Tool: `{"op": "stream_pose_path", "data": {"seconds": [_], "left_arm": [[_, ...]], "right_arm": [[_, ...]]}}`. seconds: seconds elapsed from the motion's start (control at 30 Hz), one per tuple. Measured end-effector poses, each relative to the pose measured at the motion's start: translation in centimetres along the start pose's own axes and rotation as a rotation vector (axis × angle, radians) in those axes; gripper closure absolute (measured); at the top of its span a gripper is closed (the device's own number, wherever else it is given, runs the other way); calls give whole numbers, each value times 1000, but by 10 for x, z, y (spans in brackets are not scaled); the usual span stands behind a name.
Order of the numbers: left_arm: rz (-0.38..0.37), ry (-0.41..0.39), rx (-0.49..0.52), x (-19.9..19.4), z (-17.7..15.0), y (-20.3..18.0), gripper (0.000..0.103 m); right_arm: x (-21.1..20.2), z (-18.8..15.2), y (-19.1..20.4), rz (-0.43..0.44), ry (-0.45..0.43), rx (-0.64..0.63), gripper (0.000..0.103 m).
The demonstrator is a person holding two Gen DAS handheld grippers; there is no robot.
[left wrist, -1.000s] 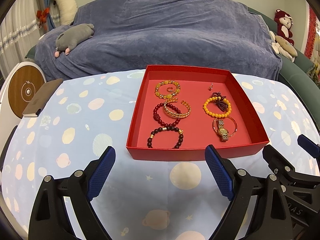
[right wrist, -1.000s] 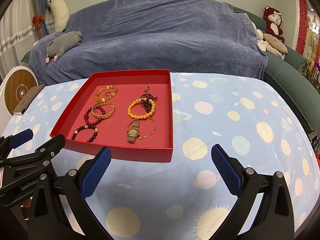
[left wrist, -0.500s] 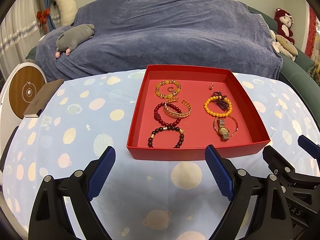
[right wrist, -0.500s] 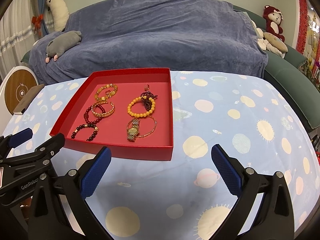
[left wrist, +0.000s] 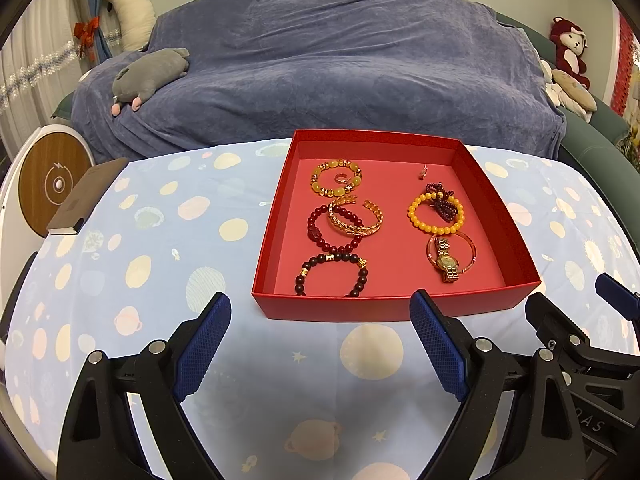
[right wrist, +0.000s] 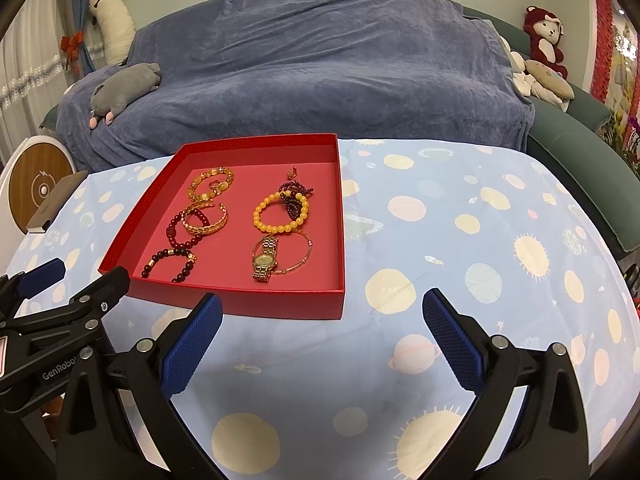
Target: Organize jewelry
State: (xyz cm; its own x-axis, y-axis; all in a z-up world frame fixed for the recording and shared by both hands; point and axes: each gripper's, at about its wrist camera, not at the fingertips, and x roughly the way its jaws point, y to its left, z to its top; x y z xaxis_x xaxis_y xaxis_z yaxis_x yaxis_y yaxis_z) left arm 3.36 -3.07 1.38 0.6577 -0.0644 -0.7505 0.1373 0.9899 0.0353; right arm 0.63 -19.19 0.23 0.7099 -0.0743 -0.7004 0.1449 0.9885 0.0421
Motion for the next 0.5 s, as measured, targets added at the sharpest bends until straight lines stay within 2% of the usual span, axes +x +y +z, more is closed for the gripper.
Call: {"op": "stream_pose_path", "data": {"seconds": [0.5], "left_arm": [[8,-2,1,1,-1,1,17]], "right_arm": [[-1,0,0,1,-4,-1,7]]}}
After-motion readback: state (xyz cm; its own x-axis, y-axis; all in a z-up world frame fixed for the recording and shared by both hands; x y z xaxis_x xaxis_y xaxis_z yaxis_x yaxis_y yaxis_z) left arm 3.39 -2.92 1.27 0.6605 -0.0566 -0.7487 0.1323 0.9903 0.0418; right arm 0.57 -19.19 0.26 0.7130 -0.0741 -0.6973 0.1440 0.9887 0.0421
